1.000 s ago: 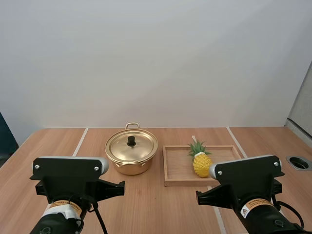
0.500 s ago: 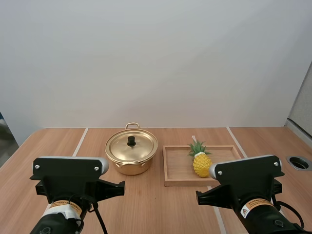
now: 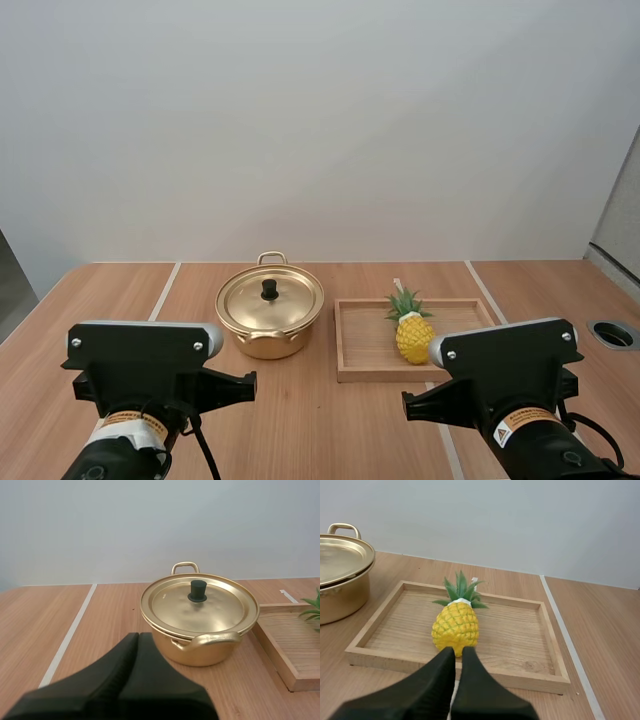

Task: Open the pot, put the pineapple inside, and close it

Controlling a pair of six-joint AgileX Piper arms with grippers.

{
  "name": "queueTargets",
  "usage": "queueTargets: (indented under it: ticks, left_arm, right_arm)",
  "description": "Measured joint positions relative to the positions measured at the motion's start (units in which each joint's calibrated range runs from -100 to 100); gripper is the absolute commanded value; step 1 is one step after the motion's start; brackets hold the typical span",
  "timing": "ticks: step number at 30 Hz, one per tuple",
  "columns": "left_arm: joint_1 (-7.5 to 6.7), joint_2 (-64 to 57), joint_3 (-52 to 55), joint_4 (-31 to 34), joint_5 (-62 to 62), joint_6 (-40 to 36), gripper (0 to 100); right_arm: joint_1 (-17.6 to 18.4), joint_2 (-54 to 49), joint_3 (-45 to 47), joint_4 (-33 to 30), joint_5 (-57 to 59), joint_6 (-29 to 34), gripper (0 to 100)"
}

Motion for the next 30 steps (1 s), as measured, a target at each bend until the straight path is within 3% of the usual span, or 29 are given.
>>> queueTargets:
  ticks: [14, 17, 19, 21, 22, 24, 25, 30]
  left_arm:
    - [0.00, 0.00, 0.00, 0.00, -2.30, 0.00, 2]
    - [0.00, 0.00, 0.00, 0.00, -1.93, 0.00, 13]
    - [0.00, 0.00, 0.00, 0.00, -1.07, 0.00, 29]
    - [0.00, 0.00, 0.00, 0.10, -0.68, 0.00, 49]
    - [0.00, 0.00, 0.00, 0.10, -0.68, 0.00, 62]
    - [0.00, 0.00, 0.00, 0.10, -0.51, 0.00, 98]
    - [0.08, 0.00, 0.00, 0.10, -0.51, 0.00, 100]
    - [0.87, 0.00, 0.00, 0.22, -0.51, -0.39, 100]
  right_arm:
    - [0.00, 0.00, 0.00, 3.05, 0.00, 0.00, 10]
    - [0.00, 0.00, 0.00, 2.50, 0.00, 0.00, 10]
    - [0.00, 0.00, 0.00, 1.95, 0.00, 0.00, 14]
    - [0.00, 0.00, 0.00, 0.62, 0.79, 0.00, 26]
    - [0.00, 0.00, 0.00, 0.30, 0.80, 0.00, 38]
    - [0.00, 0.00, 0.00, -0.10, 1.38, 0.00, 72]
    - [0.00, 0.00, 0.00, -0.60, 1.69, 0.00, 97]
    - [-0.29, 0.00, 0.00, -1.59, 2.28, 0.10, 100]
